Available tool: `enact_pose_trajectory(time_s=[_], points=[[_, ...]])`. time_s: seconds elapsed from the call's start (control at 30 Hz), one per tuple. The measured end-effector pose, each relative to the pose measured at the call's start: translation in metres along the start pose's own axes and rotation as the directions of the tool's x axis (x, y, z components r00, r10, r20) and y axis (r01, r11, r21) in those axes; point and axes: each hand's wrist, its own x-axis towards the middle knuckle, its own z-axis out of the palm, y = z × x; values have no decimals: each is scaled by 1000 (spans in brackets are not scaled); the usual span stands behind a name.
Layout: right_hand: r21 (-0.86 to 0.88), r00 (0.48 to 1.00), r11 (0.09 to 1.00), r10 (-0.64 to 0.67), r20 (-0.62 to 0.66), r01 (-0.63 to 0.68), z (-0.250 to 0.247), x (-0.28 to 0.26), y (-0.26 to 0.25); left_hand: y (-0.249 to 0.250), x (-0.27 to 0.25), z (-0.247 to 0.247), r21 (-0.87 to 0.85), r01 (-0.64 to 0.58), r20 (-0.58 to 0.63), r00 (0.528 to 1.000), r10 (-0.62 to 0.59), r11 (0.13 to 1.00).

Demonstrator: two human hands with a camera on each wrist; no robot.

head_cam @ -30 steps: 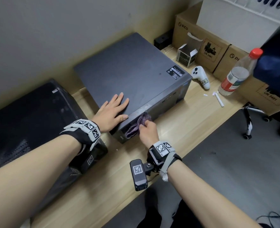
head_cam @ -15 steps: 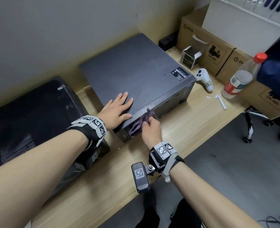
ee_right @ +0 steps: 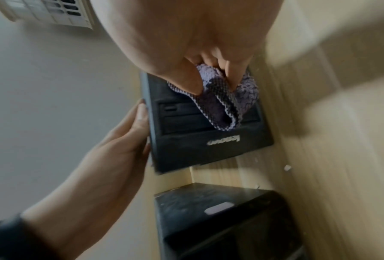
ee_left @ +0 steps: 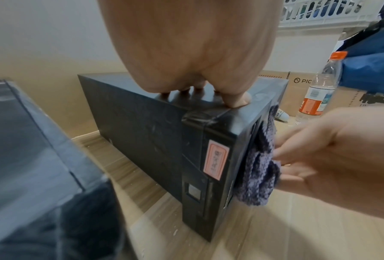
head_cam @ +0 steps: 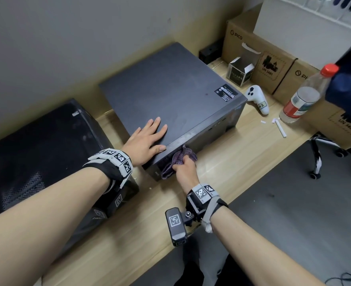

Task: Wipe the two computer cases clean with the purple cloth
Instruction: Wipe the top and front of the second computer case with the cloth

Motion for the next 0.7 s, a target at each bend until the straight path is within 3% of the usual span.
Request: enact_pose_trajectory(time_s=[0.13, 0.37, 0.5, 0.7], points=[[-19, 996, 998, 51, -76, -53, -14, 16, 2, 0, -2, 1, -3, -2, -5, 1000, 2, 1000], [26, 968, 1000, 5, -252, 1, -75, 46, -42, 4, -3, -2, 2, 1, 6, 1000, -1, 1000], [-10, 980, 1000, 23, -197, -26, -57, 41, -26, 3, -3, -2, 10, 8, 4, 1000, -8, 1000], [-33, 992, 991, 126, -9, -127, 18, 11, 27, 2, -3, 1, 2, 7, -3, 1000, -7, 1000]])
